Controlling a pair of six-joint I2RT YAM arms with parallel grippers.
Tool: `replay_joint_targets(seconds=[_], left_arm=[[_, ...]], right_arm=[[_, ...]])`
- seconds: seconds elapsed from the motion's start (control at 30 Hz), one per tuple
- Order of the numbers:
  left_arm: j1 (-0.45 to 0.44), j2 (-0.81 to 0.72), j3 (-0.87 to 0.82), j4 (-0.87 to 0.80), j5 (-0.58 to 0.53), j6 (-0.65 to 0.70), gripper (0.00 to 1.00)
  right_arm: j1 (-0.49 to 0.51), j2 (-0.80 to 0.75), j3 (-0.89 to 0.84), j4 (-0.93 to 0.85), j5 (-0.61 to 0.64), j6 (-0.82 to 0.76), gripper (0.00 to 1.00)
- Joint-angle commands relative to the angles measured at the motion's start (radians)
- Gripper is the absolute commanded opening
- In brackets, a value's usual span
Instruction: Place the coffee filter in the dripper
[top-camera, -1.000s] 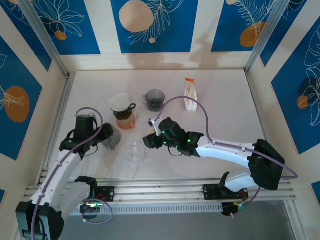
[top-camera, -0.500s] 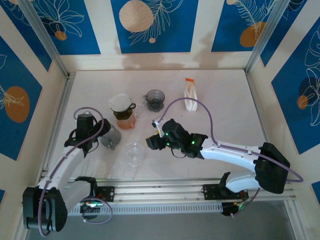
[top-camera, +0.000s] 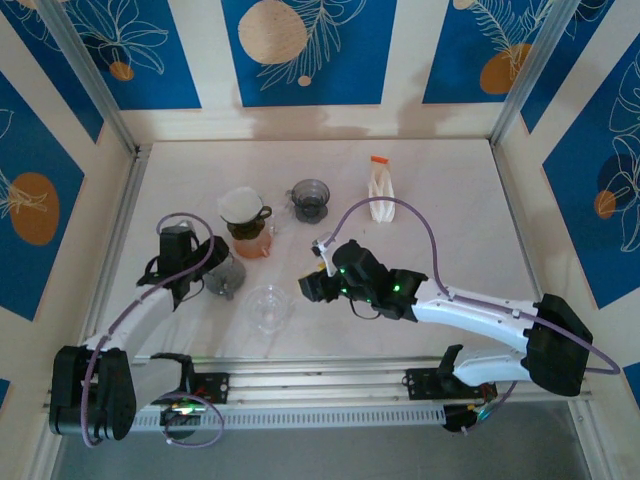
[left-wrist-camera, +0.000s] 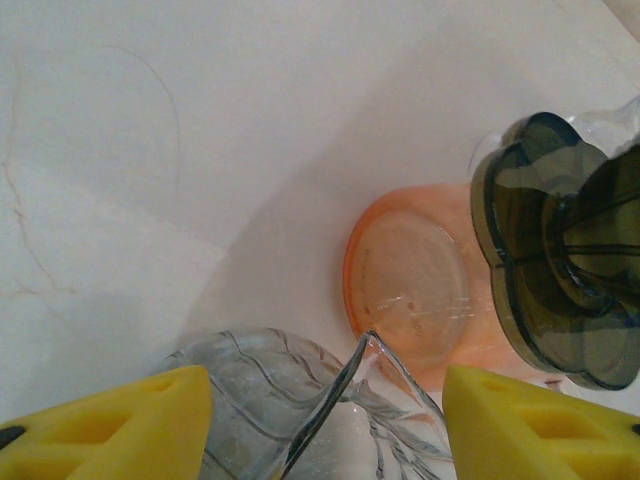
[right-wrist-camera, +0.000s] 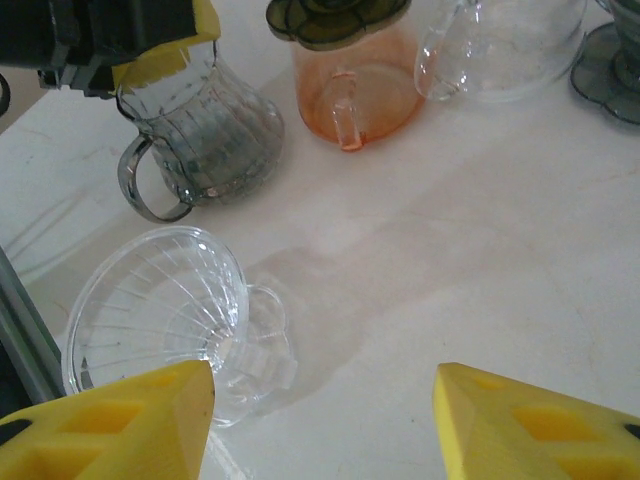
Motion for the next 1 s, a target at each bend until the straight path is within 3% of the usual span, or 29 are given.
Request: replay_joint_targets(seconds=[0.0,0.2,0.5,0.7,0.97], left_arm=[[0.008,-0.028,-0.039,-0.015,0.072,0.0,0.61],[-0.021,-0.08,-0.077,-0.036,0.122,-0.028,0.59],[-0.161,-0.207,-0.134,-0.071,0.058,-0.13,0.58],[-0.199,-0.22,-0.135,-0.085,0.041,-0.143,0.58],[-0.2,-0.214,-0.13,-0.087,0.042,-0.136,0.58]], right_arm=[[-0.003,-0.004,0.03,-0.067,0.016,0.038,0.6],[0.0,-0.03,0.008,-0.087,0.032,0.072,0.6],[-0.002,-0.022,0.007,-0.128,-0.001,0.107,0.6],[-0.02,0.153,0.129,-0.185,-0.177,0.008,0.62],[-0.006,0.341,0.297,-0.195,-0.237,-0.095,0.61]])
